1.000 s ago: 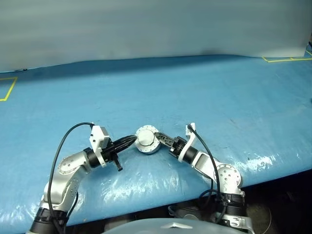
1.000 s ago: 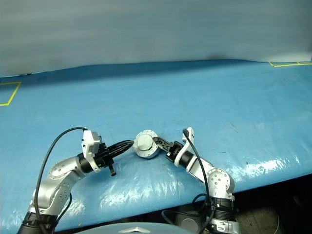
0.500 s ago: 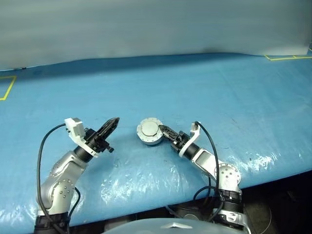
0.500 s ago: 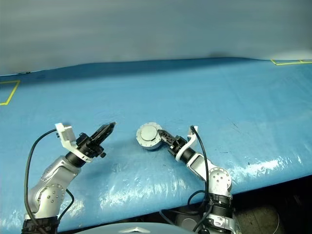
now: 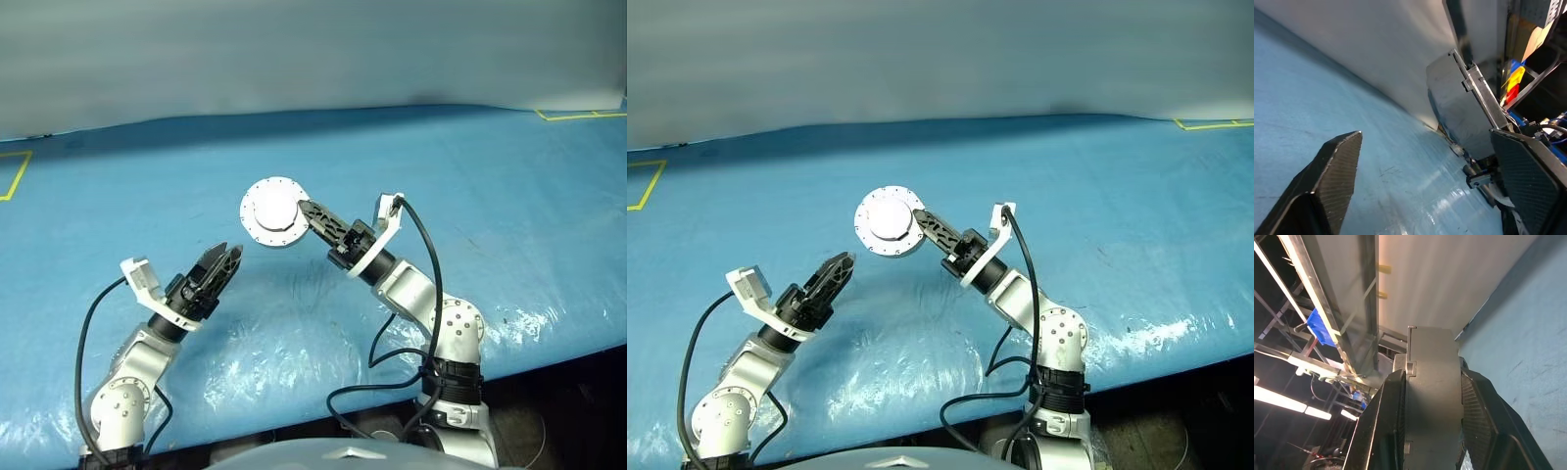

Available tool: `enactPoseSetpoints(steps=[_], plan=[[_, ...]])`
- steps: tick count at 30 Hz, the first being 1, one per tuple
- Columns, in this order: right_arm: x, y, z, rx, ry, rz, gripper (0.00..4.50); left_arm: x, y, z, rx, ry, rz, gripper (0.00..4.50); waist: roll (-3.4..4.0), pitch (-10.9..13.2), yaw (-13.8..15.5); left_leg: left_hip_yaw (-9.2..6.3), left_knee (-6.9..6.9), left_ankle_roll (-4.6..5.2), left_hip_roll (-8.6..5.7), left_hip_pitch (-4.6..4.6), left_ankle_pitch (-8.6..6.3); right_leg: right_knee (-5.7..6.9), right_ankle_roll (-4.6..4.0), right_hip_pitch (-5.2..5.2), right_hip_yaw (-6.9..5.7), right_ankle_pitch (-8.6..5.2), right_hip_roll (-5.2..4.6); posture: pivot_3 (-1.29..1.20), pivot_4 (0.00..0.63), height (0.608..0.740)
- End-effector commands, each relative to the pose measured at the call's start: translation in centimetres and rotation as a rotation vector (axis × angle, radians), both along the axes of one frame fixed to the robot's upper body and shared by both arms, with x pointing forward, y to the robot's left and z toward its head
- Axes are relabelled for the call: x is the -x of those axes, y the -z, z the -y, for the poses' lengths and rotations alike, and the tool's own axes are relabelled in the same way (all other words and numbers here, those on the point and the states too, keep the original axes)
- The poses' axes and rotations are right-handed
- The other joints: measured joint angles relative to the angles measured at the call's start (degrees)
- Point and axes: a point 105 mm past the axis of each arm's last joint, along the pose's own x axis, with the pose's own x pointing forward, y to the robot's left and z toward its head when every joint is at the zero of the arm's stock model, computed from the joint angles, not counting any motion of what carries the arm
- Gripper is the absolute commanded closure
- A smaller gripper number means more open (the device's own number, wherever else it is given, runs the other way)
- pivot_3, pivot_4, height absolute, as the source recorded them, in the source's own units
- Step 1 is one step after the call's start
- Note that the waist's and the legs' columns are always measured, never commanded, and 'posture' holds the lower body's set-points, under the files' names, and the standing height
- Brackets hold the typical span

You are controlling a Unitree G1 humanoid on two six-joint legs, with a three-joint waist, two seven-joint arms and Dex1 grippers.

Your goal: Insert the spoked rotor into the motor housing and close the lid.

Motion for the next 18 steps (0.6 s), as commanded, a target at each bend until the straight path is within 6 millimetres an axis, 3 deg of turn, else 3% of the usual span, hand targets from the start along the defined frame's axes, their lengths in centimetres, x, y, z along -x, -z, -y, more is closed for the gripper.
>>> enactPoseSetpoints(steps=[1,4,11,18], plan=[[1.4,-2.4,-1.1,-0.092,-0.06,0.079,3.3,0.3,-1.7,0.9,0.11,0.036,0.033,0.05,0.0,0.0,-0.04,0.02,0.0,0.01,0.0,0.0,0.0,0.0,0.0,0.0,0.02,0.0,0.0,0.0,0.15,0.74],[1.5,-2.5,-1.2,-0.083,-0.069,0.087,3.3,0.8,-1.2,2.1,0.099,0.107,0.008,0.05,0.0,0.0,-0.09,0.02,0.01,0.08,0.01,0.01,-0.04,0.01,0.01,-0.01,0.03,0.0,0.02,0.0,0.15,0.74],[1.8,-2.6,-1.5,-0.059,-0.099,0.1,3.3,-0.6,-0.4,3.7,0.183,0.118,-0.027,0.05,-0.01,0.0,0.0,0.03,0.03,0.08,-0.08,0.02,-0.04,0.02,0.0,0.01,0.03,0.01,0.05,0.0,0.15,0.74],[1.8,-2.4,-1.5,-0.041,-0.098,0.097,3.3,-1.0,-2.5,5.3,0.297,0.16,0.048,0.05,-0.02,-0.01,-0.01,0.06,0.03,0.08,-0.14,0.01,-0.04,0.0,0.02,0.01,0.07,0.02,0.06,0.0,0.15,0.74]])
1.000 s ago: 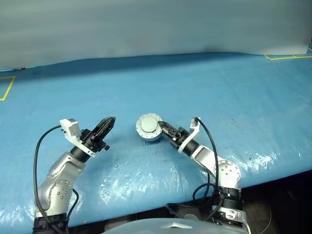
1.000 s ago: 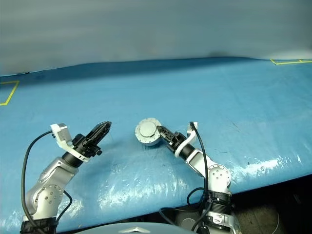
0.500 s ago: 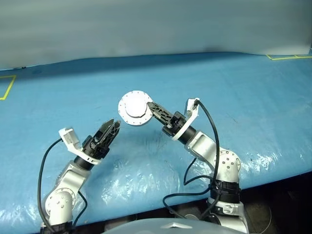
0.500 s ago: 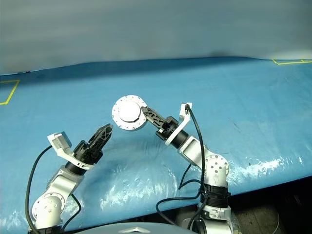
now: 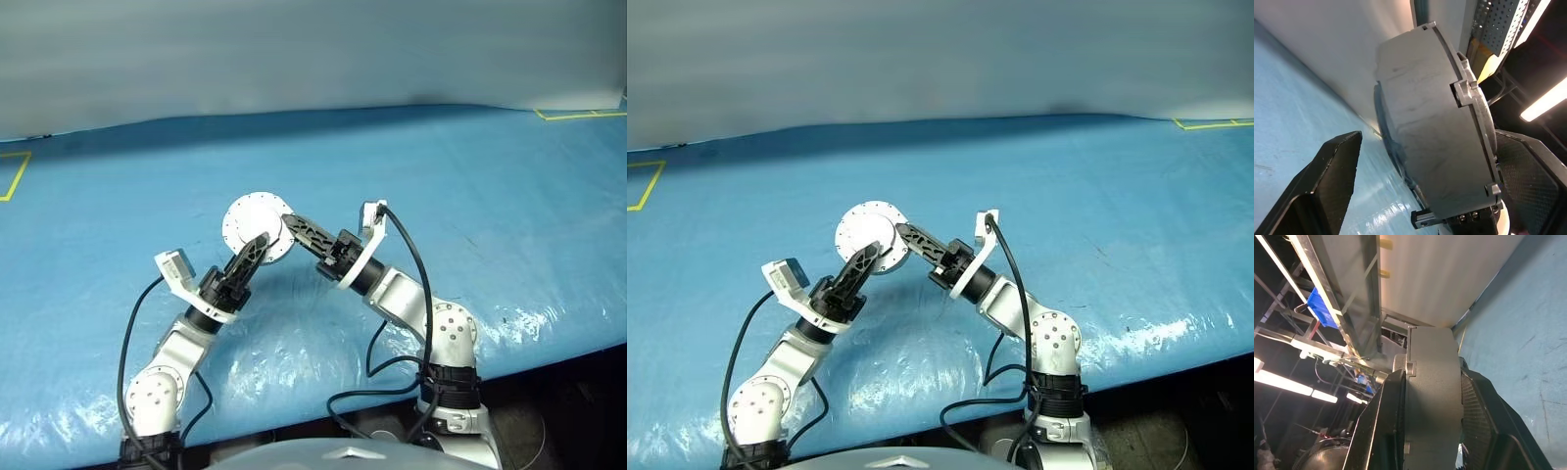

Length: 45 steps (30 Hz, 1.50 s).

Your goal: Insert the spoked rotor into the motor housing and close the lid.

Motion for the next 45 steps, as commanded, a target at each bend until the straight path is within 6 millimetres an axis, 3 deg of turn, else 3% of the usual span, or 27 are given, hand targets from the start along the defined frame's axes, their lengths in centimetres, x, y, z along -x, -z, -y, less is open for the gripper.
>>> enactPoseSetpoints(steps=[1,5,9,16,19,27,32,38,42,45], plan=[[0.9,-2.5,-0.1,-0.067,-0.023,0.09,3.3,0.1,-1.5,0.5,0.052,0.012,0.05,0.05,0.0,0.0,-0.06,0.0,0.0,0.0,-0.01,0.0,0.0,0.0,0.0,0.0,0.0,0.0,0.0,0.0,0.15,0.74],[0.7,-2.3,0.1,-0.049,-0.007,0.082,3.3,-1.3,0.1,0.0,0.09,-0.053,-0.068,0.58,-0.01,0.0,0.01,0.0,0.0,0.01,0.01,0.0,-0.01,0.01,0.0,-0.01,0.01,0.0,0.02,0.0,0.15,0.74],[0.8,-2.2,0.1,-0.04,-0.004,0.078,3.3,-1.7,0.6,-0.4,0.09,-0.096,-0.096,1.76,-0.07,0.02,0.12,0.01,0.06,0.09,0.02,0.0,-0.05,-0.01,0.04,0.01,0.05,0.02,-0.01,0.0,0.15,0.74],[0.7,-2.0,-0.1,-0.029,-0.004,0.067,3.3,-2.1,1.7,0.1,0.022,-0.123,-0.16,1.76,-0.08,0.03,0.09,0.06,0.08,0.11,-0.01,-0.01,-0.06,-0.01,0.05,0.0,0.07,0.03,0.01,0.0,0.15,0.74],[0.2,-1.6,-0.2,-0.019,0.024,0.03,3.3,-1.7,0.8,0.0,0.053,-0.11,-0.096,1.76,-0.08,0.03,0.13,0.06,0.12,0.11,0.0,-0.01,-0.06,0.0,0.06,0.01,0.08,0.04,0.01,0.0,0.15,0.74],[-0.2,-0.9,-0.3,-0.041,0.033,-0.046,3.3,-2.3,1.2,0.7,0.034,-0.101,-0.169,1.76,-0.08,0.03,0.12,0.08,0.12,0.11,0.02,-0.01,-0.06,0.0,0.07,0.0,0.09,0.04,0.01,0.0,0.15,0.74],[-0.3,-1.8,0.3,-0.023,0.096,0.068,3.3,-2.9,1.6,0.8,0.015,-0.119,-0.206,1.76,-0.08,0.03,0.32,0.1,0.14,0.12,-0.02,-0.01,-0.06,0.0,0.09,0.0,0.12,0.05,0.01,0.0,0.15,0.74],[-0.2,-1.1,-0.2,0.005,0.062,0.032,1.29,-3.5,1.7,0.0,-0.03,-0.18,-0.207,1.76,-0.08,0.03,0.23,0.13,0.14,-0.03,-0.08,-0.01,0.02,0.0,0.09,-0.01,0.12,0.06,0.03,0.0,0.15,0.74],[-0.2,-0.8,-0.4,0.024,0.056,0.019,1.29,-5.0,1.5,-3.2,-0.061,-0.334,-0.204,1.76,-0.08,0.03,0.35,0.13,0.14,-0.02,-0.08,-0.01,0.02,0.01,0.08,-0.01,0.11,0.06,0.03,0.0,0.15,0.74],[-0.3,-0.7,-0.3,0.032,0.061,0.011,1.29,-5.2,1.0,-4.3,-0.078,-0.369,-0.168,1.76,-0.07,0.02,-0.04,0.14,0.16,0.07,-0.08,0.02,-0.03,0.03,0.07,0.0,0.13,0.07,0.06,0.0,0.15,0.74]])
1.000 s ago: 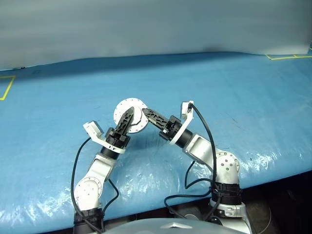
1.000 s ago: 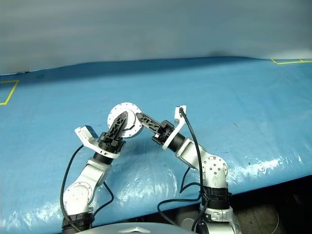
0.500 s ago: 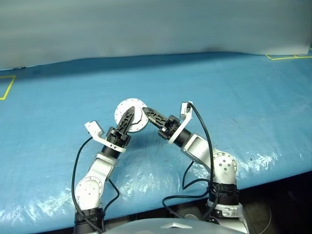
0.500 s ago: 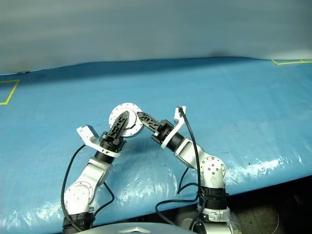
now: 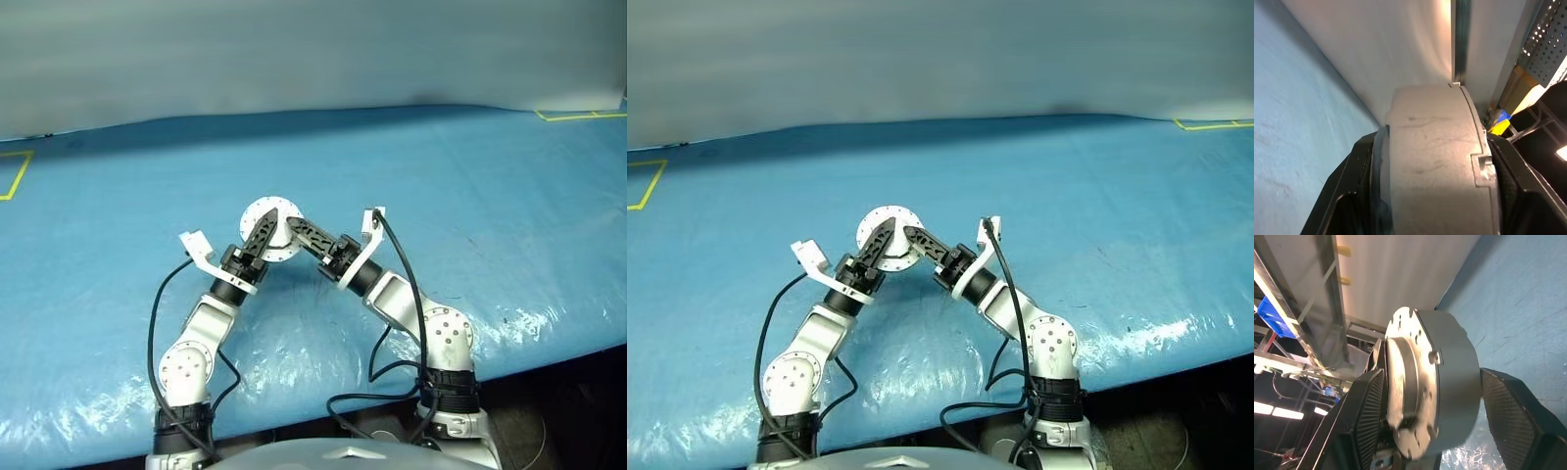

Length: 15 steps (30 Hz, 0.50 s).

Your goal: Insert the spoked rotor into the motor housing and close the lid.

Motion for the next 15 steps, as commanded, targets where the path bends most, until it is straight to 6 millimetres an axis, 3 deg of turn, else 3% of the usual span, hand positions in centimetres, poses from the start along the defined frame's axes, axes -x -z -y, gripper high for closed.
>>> enactPoseSetpoints(steps=[1,3,9,15], plan=[[0.7,-2.7,-0.5,-0.057,-0.04,0.094,1.26,-0.4,-0.1,-3.5,-0.046,-0.143,0.017,1.9,0.01,-0.01,-0.48,0.04,-0.01,0.0,0.01,0.05,0.0,0.01,0.0,0.0,0.05,0.0,0.03,0.0,0.15,0.74],[0.6,-2.7,-0.5,-0.049,-0.036,0.095,1.24,-0.5,-0.2,-4.1,-0.054,-0.162,0.028,2.15,-0.01,0.01,-0.39,0.05,-0.02,-0.05,0.03,0.04,0.03,-0.01,-0.01,-0.01,0.04,-0.01,0.07,0.0,0.15,0.74],[0.6,-2.6,-0.5,-0.03,-0.033,0.101,1.24,-0.9,0.4,-4.9,-0.107,-0.208,-0.005,2.15,-0.11,0.04,0.28,0.07,0.06,-0.08,0.03,-0.05,0.04,-0.08,0.1,0.02,0.07,0.05,-0.07,0.0,0.15,0.74],[0.7,-2.4,-0.6,0.005,-0.034,0.111,1.24,-1.6,0.7,-7.6,-0.145,-0.359,-0.044,2.15,-0.14,0.05,0.2,0.18,0.1,-0.05,0.01,-0.04,0.02,-0.09,0.18,-0.01,0.16,0.1,-0.03,0.0,0.15,0.74]])
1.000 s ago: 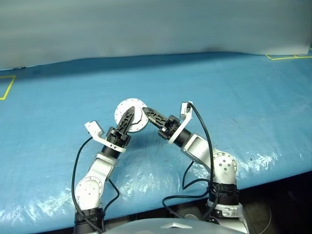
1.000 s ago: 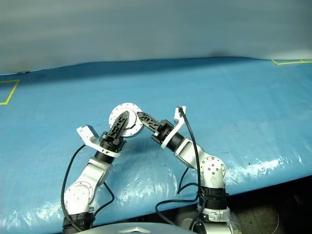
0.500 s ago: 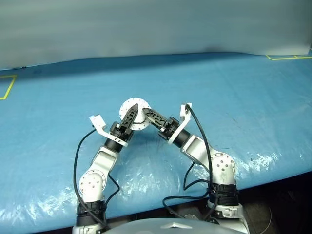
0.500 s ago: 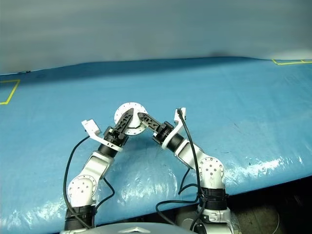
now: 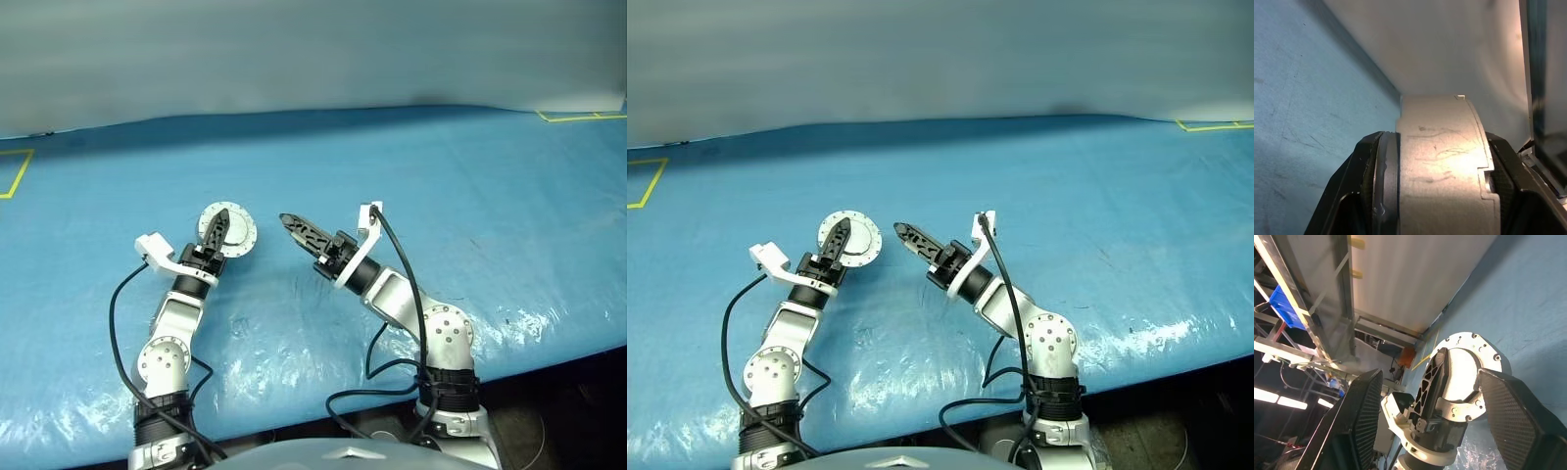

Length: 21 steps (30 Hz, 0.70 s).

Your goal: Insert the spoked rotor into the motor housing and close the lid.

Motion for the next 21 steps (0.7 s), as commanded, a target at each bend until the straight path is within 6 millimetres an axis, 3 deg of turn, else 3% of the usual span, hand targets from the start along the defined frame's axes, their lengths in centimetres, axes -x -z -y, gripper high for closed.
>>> enactPoseSetpoints(steps=[1,6,15,21], plan=[[0.3,-1.2,-0.4,0.003,-0.014,0.057,1.24,-0.6,-2.0,-2.4,-0.036,-0.114,0.07,2.15,0.0,0.0,-0.05,0.0,0.0,-0.01,0.0,0.0,0.01,0.01,-0.01,0.0,-0.01,0.0,0.02,0.0,0.15,0.74],[-0.1,-1.2,-0.1,0.065,0.029,0.1,1.24,-1.1,-2.0,-4.8,-0.077,-0.201,0.061,2.15,-0.03,0.01,-0.14,0.01,0.0,-0.04,0.01,0.01,0.02,0.03,-0.03,-0.01,-0.02,-0.01,0.08,0.0,0.15,0.74],[-0.9,0.6,0.9,0.331,0.163,0.224,1.24,-1.7,0.3,-5.1,-0.14,-0.234,-0.044,2.15,-0.26,-0.02,0.03,0.08,0.01,0.01,-0.06,0.0,-0.01,-0.02,0.03,0.0,0.01,0.02,-0.01,0.0,0.15,0.74],[-1.6,2.4,1.8,0.441,0.241,0.206,1.24,-1.6,2.4,-6.8,-0.234,-0.317,-0.176,0.14,-0.29,-0.04,0.03,0.09,0.02,-0.06,-0.03,0.06,0.04,0.04,0.03,0.02,0.01,0.02,0.01,0.0,0.15,0.74]])
